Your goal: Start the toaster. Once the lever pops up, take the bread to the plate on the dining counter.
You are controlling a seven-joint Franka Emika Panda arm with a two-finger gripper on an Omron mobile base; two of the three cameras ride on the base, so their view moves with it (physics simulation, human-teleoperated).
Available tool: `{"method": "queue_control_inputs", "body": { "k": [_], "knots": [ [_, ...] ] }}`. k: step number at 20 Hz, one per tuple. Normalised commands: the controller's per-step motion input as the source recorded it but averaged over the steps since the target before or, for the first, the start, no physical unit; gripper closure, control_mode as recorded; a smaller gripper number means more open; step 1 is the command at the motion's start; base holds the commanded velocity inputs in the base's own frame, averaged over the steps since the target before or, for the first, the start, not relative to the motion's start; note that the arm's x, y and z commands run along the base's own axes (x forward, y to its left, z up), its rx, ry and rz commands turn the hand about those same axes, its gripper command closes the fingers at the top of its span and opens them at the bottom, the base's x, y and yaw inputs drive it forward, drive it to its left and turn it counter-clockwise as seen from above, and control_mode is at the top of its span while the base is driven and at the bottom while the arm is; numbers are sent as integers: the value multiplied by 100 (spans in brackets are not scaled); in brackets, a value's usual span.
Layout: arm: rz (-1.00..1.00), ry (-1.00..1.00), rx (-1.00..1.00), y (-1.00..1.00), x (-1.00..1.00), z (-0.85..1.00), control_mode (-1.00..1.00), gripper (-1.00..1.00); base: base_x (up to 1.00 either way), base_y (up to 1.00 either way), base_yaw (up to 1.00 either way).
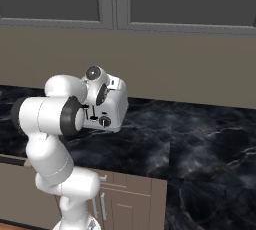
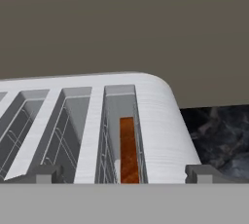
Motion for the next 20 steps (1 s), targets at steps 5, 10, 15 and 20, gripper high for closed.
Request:
{"method": "queue_control_inputs", "body": {
  "k": [5,10,15,20],
  "knots": [
    [0,0,-1,0,0,-12,-100,-100,0,0,0],
    [0,0,0,0,0,-4,-100,-100,0,0,0],
    [0,0,0,0,0,0,-100,-100,0,0,0],
    [0,0,0,0,0,0,-100,-100,0,0,0]
  ]
}}
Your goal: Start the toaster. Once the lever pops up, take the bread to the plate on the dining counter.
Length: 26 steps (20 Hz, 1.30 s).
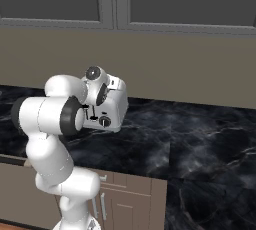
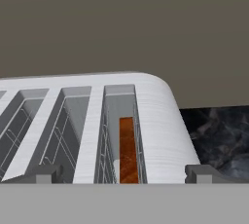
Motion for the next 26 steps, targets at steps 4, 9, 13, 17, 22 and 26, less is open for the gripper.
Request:
{"method": "queue_control_inputs", "body": {
  "k": [4,9,13,17,22,26],
  "knots": [
    [0,0,0,0,0,0,-100,-100,0,0,0],
    [0,0,0,0,0,0,-100,-100,0,0,0],
    [0,0,0,0,0,0,-100,-100,0,0,0],
    [0,0,0,0,0,0,-100,-100,0,0,0],
    [0,0,0,0,0,0,-100,-100,0,0,0],
    [0,0,0,0,0,0,-100,-100,0,0,0]
  ]
}}
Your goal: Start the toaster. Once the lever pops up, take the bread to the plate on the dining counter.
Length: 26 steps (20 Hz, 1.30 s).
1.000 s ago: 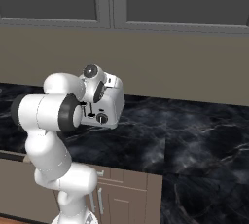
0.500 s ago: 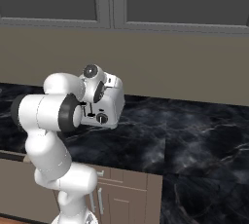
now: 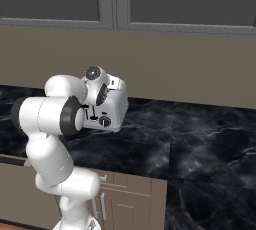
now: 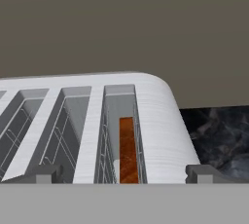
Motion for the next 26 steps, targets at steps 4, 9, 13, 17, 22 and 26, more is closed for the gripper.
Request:
{"method": "queue_control_inputs", "body": {
  "k": [4,9,13,17,22,26],
  "knots": [
    [0,0,0,0,0,0,-100,-100,0,0,0],
    [0,0,0,0,0,0,-100,-100,0,0,0],
    [0,0,0,0,0,0,-100,-100,0,0,0],
    [0,0,0,0,0,0,-100,-100,0,0,0],
    [0,0,0,0,0,0,-100,-100,0,0,0],
    [0,0,0,0,0,0,-100,-100,0,0,0]
  ]
}}
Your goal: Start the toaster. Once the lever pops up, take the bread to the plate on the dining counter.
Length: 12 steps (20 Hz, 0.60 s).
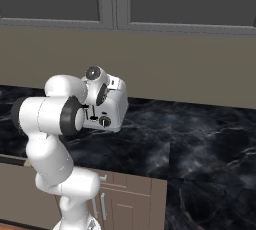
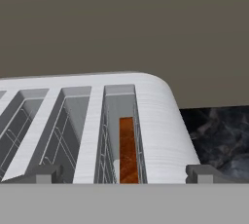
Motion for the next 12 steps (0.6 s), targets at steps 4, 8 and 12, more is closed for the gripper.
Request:
{"method": "queue_control_inputs", "body": {
  "k": [4,8,12],
  "knots": [
    [0,0,0,0,0,0,-100,-100,0,0,0],
    [0,0,0,0,0,0,-100,-100,0,0,0],
    [0,0,0,0,0,0,-100,-100,0,0,0]
  ]
}}
